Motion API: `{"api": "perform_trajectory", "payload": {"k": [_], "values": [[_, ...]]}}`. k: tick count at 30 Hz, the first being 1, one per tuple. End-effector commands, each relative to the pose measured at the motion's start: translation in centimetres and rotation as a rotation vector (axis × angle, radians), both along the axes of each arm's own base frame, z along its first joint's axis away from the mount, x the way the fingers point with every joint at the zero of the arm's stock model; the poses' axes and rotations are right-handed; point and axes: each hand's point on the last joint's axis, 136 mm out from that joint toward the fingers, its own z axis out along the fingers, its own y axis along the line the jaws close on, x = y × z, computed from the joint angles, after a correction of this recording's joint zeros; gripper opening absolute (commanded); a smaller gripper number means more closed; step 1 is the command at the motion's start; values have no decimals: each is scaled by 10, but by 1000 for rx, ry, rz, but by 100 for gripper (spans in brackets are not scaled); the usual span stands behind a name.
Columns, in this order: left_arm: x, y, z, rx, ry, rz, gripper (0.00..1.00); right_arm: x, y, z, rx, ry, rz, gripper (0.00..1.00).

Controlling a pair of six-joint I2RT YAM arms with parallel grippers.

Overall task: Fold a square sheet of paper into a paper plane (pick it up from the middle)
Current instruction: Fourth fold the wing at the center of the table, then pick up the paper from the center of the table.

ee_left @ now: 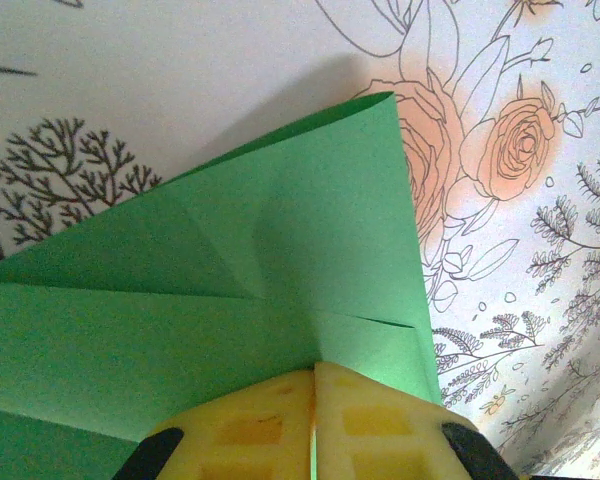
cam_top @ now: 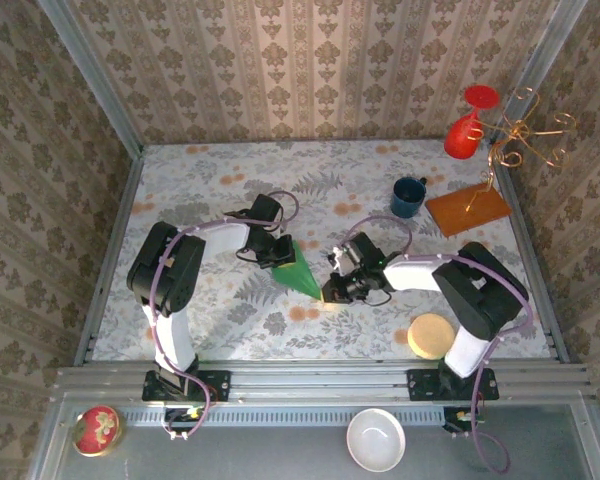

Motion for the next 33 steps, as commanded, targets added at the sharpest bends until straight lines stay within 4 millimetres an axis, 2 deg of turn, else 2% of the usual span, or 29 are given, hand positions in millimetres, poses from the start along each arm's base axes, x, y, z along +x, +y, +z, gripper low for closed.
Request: {"api": "perform_trajectory", "payload": {"k": [1,5,10,13,16,20,21,23,25,29,33], "values": [[-26,39,-59,210,98,-2,9,-36,-30,-22,-106,164,-45,4],[-13,20,-34,131,32,-23,10,-10,-15,10,-21,62,-79,7],[12,-10,28,-31,-103,-24,13,32,-2,46,70,-74,-156,20],[20,-11,58,-88,-171,10,21,51,5,52,82,-99,-168,28],[23,1,77,-128,-215,74,33,65,16,51,85,-102,-140,32],[21,29,85,-160,-246,176,46,80,28,45,66,-94,-94,37],[17,33,84,-165,-245,192,49,82,31,41,59,-87,-85,37],[16,53,82,-169,-245,255,53,88,35,36,55,-84,-67,37],[11,62,80,-177,-246,285,56,92,38,33,48,-85,-55,38],[2,72,77,-190,-238,319,59,98,43,27,48,-77,-34,36],[-1,73,75,-198,-231,326,59,99,46,22,50,-73,-17,34]]}}
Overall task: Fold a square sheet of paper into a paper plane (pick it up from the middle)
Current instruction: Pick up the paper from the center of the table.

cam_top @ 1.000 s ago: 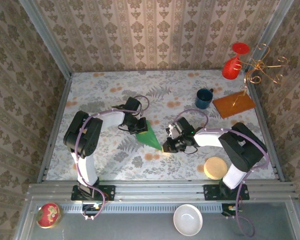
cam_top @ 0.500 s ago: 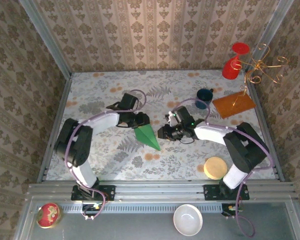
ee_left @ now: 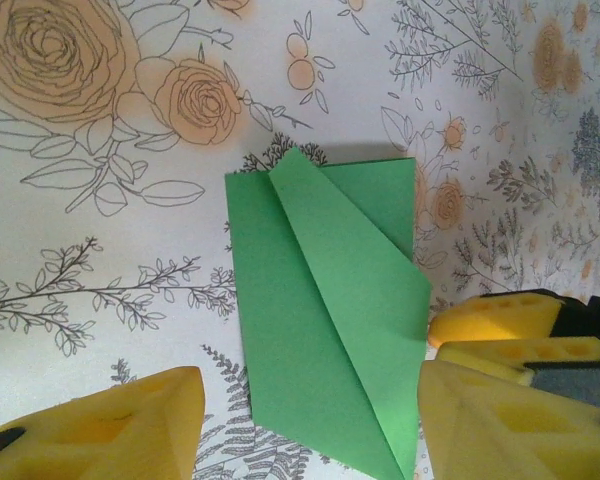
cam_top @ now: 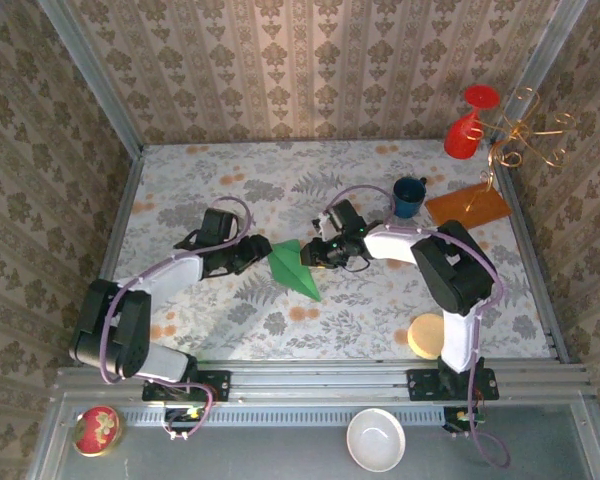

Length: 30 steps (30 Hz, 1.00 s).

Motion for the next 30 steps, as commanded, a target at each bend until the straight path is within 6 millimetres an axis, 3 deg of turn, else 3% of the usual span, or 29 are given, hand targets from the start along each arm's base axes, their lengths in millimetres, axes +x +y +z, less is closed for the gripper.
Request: {"api": "perform_trajectory", "payload": {"k": [1,15,22,30], "values": [[5,-2,11,-41,-33,19,60,-3,3,-4,5,22,50,32],[7,-7,15,-64,-42,0,60,-3,10,10,71,-13,80,7],[11,0,47,-114,-124,11,61,12,7,66,190,-136,12,5],[6,-23,98,-283,-274,-68,68,23,8,136,385,-219,-69,5]]}}
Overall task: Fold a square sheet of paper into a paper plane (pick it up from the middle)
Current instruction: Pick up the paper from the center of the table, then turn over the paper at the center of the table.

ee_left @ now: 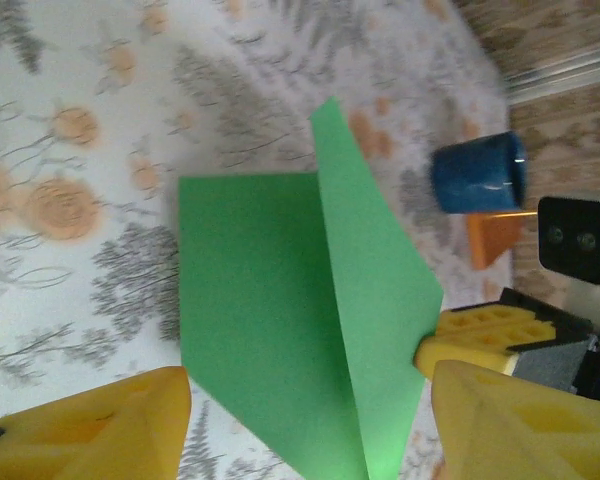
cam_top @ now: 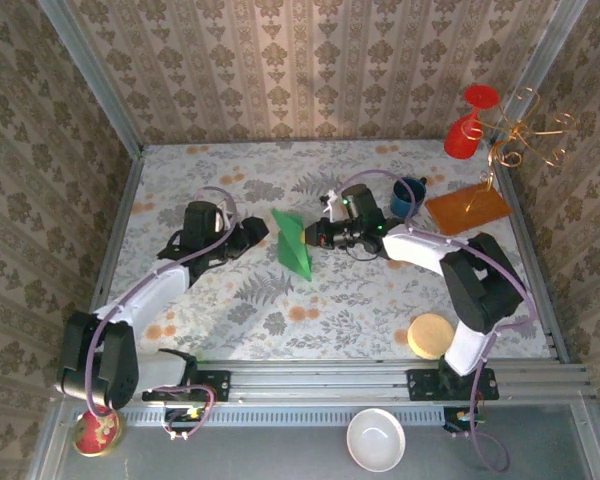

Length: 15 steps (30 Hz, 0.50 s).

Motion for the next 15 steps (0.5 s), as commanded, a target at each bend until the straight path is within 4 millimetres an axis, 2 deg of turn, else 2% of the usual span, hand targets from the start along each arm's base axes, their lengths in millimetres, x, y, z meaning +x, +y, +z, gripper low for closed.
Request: {"api": "perform_trajectory", "payload": {"k": [1,8,15], "values": [[-8,-21,23,-107,-64,-83,69,2,6,41,139,-32,-13,4],[-17,-54,48,-192,-139,-192,68,1,10,81,287,-36,-23,5],[-20,-63,60,-248,-176,-239,58,1,10,95,384,0,-20,5]]}}
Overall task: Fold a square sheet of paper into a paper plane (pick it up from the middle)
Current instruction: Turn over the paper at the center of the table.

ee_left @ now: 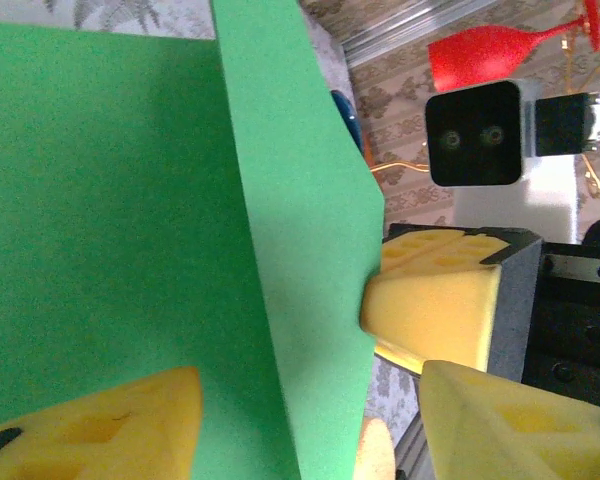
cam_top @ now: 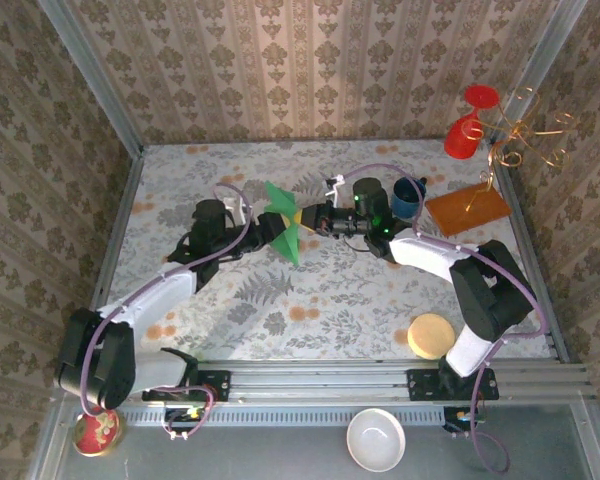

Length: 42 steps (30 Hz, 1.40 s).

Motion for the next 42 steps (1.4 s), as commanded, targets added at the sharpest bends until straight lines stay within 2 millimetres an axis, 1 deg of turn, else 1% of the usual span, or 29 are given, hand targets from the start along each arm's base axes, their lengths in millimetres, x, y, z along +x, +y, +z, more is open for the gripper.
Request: {"api": "perform_trajectory", "payload": {"k": [1,10,17,20,22,26,28,29,32,33,35,39,41,42], "values": [[-5,-8,15,-61,-41,-54,54,-4,-1,26,96,-11,23,5],[-7,-11,31,-121,-130,-77,35,-3,-4,29,123,0,18,6],[-7,-11,35,-111,-169,-86,22,-3,-5,27,120,9,16,6],[-6,-10,35,-101,-175,-84,17,-4,-6,26,116,9,15,10],[-6,-10,32,-88,-167,-78,14,-3,-8,22,101,12,8,16],[-4,-8,27,-59,-158,-68,10,-2,-17,16,50,12,-19,29],[-4,-6,22,-22,-151,-61,9,0,-26,10,3,17,-47,37],[-4,-4,19,3,-146,-60,9,0,-30,7,-21,19,-61,40],[-2,6,8,116,-143,-34,8,2,-47,0,-105,3,-115,47],[-9,2,2,178,-139,-53,8,3,-54,-4,-145,1,-138,49],[-10,11,-8,337,-149,-47,8,4,-68,-9,-225,-12,-182,52],[-12,28,-30,737,-179,-55,8,3,-95,-12,-372,-54,-271,55],[-8,36,-37,916,-189,-46,8,3,-108,-18,-436,-59,-313,56],[-5,40,-40,1000,-193,-42,8,2,-117,-10,-455,-80,-349,57]]}}
